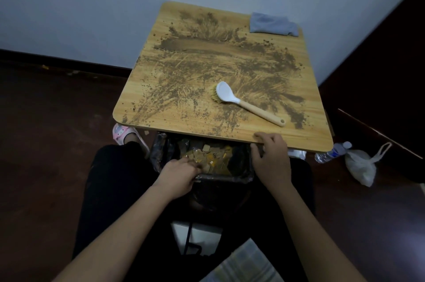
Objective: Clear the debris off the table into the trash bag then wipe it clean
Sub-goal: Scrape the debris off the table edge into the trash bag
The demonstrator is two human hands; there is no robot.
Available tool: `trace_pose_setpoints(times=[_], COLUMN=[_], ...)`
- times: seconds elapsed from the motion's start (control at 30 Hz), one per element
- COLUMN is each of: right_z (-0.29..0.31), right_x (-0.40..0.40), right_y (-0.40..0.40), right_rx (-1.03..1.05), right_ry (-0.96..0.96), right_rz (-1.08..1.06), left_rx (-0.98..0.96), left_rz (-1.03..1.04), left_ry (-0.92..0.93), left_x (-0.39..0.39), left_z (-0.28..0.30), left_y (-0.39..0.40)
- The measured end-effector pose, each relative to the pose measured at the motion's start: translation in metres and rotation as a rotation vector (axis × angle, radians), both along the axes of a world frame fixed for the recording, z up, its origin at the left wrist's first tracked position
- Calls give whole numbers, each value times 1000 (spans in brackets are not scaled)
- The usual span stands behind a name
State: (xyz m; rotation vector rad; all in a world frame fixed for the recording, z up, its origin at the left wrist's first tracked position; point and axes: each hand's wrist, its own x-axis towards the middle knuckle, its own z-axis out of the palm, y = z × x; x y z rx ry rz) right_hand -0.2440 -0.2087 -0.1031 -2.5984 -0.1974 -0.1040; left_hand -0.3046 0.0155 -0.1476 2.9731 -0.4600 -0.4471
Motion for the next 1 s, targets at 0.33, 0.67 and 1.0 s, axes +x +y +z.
trace_pose_setpoints(times=[0.33,0.67,1.0], right_z=[-13,-25,-25], right_x=[-27,-37,-49], right_y=[3,5,6], right_rx=[168,128,93], right_ry=[437,597,590], right_rz=[-223,-180,-170], left_rx=[-45,-47,-9], left_rz=[-24,-99,-40], left_ry=[-37,-89,105], left_x=[-31,-58,-60], left_z=[7,21,12], left_y=[0,4,10])
